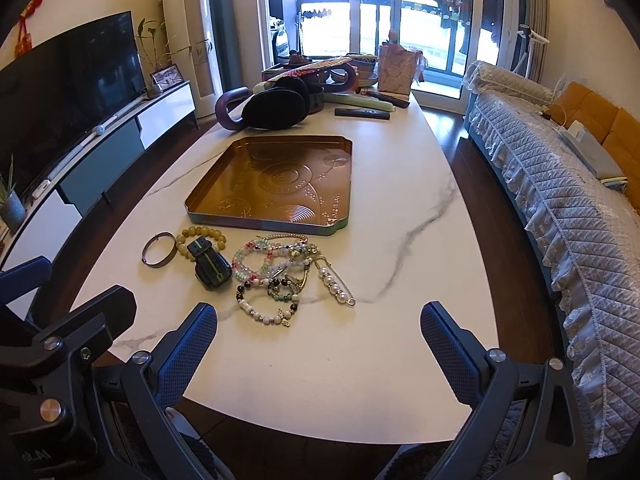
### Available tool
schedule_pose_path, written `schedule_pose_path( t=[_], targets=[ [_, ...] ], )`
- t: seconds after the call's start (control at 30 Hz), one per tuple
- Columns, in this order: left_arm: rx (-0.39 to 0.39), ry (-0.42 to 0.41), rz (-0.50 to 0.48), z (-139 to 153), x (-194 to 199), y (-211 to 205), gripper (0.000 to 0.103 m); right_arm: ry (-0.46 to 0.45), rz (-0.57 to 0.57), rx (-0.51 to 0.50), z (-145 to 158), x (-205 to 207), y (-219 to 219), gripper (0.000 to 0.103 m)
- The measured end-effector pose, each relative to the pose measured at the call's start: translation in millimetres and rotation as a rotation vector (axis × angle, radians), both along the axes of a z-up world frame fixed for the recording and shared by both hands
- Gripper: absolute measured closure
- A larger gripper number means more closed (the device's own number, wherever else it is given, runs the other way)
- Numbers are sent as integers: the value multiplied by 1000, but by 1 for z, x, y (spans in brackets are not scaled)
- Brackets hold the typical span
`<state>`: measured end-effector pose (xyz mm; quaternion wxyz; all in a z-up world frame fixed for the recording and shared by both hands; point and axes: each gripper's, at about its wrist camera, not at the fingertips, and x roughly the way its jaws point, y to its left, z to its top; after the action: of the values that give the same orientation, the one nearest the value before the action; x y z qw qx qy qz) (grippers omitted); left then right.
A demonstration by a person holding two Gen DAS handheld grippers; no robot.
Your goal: Organize jewelry
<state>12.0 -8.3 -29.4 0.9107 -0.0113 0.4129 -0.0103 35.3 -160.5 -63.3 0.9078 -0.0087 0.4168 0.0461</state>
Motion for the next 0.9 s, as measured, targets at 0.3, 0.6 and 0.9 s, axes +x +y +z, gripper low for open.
schedule_pose_path(
  t=[0.3,0.6,0.9],
  targets=[
    [27,-9,35,-24,16,7,1,-29,33,-8,-21,14,6,2],
    [27,1,62,-46,30,13,1,-41,59,13,-36,21,-4,3],
    [54,-14,52,-50,42,9,1,-29,66,52,-43,30,-11,4]
  ],
)
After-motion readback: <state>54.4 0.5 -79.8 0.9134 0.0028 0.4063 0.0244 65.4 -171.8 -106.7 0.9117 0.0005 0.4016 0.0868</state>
